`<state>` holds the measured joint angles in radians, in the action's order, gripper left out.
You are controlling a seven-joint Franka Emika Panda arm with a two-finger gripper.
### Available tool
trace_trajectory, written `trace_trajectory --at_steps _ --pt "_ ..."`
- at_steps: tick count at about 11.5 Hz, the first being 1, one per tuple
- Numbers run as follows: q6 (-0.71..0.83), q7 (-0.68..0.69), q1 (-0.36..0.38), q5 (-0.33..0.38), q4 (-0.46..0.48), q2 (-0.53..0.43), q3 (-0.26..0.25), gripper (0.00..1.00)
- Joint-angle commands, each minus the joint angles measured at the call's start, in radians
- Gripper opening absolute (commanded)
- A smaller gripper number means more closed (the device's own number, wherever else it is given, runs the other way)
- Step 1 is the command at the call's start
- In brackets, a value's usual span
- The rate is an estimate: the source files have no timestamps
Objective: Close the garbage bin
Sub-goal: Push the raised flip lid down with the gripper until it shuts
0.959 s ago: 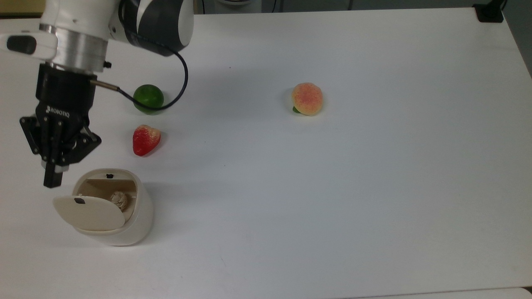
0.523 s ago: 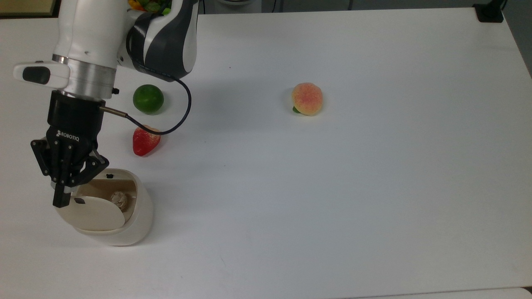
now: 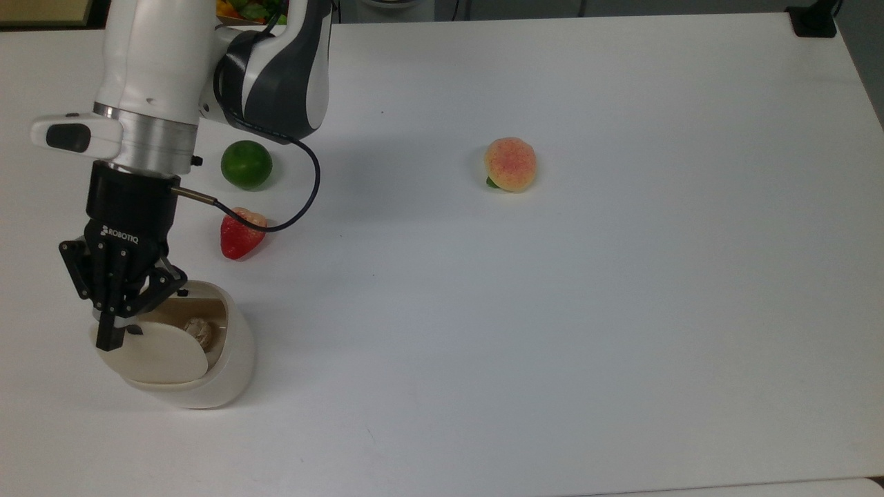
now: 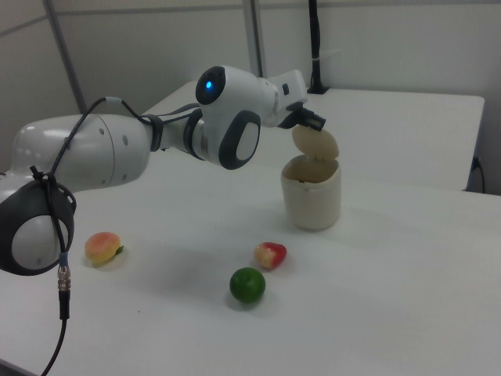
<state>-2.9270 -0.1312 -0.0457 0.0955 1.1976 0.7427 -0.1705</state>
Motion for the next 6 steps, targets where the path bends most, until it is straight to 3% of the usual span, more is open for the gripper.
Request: trace_trajectory --at_steps 1,6 --pt "-0.003 -0.01 -0.006 -0.031 0.098 -0.063 0.02 0.0" --pt "0.023 -0.007 -0.017 -0.072 0.186 -0.121 0.04 0.0"
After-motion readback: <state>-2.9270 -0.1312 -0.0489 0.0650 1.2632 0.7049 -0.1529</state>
